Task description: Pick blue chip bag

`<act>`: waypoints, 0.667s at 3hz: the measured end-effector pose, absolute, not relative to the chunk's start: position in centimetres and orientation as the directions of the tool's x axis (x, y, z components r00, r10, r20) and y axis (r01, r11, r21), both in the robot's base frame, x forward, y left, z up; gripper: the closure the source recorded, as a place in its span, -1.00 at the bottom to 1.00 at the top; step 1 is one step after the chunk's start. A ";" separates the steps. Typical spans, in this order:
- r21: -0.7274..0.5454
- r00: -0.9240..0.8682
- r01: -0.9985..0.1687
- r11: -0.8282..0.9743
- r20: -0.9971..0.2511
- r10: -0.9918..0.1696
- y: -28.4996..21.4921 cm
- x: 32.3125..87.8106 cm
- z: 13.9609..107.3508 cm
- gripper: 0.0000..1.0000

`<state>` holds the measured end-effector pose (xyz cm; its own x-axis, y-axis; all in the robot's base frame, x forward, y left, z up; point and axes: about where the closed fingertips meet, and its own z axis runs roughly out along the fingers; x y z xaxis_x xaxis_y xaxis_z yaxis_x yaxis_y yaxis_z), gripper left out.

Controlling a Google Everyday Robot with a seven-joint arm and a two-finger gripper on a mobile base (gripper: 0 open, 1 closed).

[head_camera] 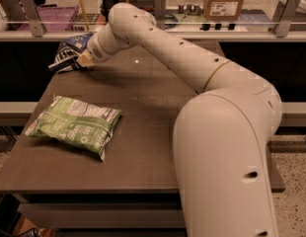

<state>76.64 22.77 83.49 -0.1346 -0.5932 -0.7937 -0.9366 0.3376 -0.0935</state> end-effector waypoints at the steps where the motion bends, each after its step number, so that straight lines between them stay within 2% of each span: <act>1: -0.093 -0.134 -0.937 0.337 -0.794 -0.593 22.8 76.6 83.5 1.00; 2: -0.095 -0.109 -0.942 0.323 -0.822 -0.559 22.2 76.7 84.7 1.00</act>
Offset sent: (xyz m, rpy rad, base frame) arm 0.0007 -0.0159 0.0260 0.0780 -0.0334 0.0324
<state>76.68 22.15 84.67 -0.1088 -0.5591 -0.8219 -0.9418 0.3225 -0.0947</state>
